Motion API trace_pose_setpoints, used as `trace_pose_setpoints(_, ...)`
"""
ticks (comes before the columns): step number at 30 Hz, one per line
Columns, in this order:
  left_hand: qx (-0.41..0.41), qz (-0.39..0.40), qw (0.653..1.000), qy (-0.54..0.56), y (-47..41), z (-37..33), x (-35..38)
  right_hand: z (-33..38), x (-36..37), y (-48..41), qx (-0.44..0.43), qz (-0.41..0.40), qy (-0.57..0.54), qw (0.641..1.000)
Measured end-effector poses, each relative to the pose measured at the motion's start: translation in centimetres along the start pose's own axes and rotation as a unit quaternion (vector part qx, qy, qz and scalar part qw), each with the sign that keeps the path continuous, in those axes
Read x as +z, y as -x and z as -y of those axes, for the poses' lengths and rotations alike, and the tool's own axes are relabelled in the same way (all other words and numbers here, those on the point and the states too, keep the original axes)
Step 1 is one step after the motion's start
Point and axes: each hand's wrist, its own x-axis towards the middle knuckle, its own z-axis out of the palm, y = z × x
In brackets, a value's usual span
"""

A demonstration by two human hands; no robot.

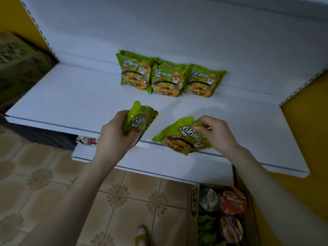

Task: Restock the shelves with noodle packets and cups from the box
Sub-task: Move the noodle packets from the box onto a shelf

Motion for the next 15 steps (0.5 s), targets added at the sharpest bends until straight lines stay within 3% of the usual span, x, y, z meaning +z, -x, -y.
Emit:
trace_pose_setpoints(4,-0.018,-0.013,1.0,0.004,-1.5,1.5,-1.6,2.0,-0.2,-3.7,-0.03,-0.022,0.021,0.999)
trace_pose_setpoints(7,-0.03,-0.01,0.999,0.007,-2.9,2.1,-1.6,2.5,-0.1,-6.4,-0.031,-0.034,0.097,0.994)
trace_pose_setpoints(15,-0.037,-0.014,0.999,0.014,-5.1,2.5,0.4,0.5,2.4,-11.8,-0.022,-0.004,0.18,0.983)
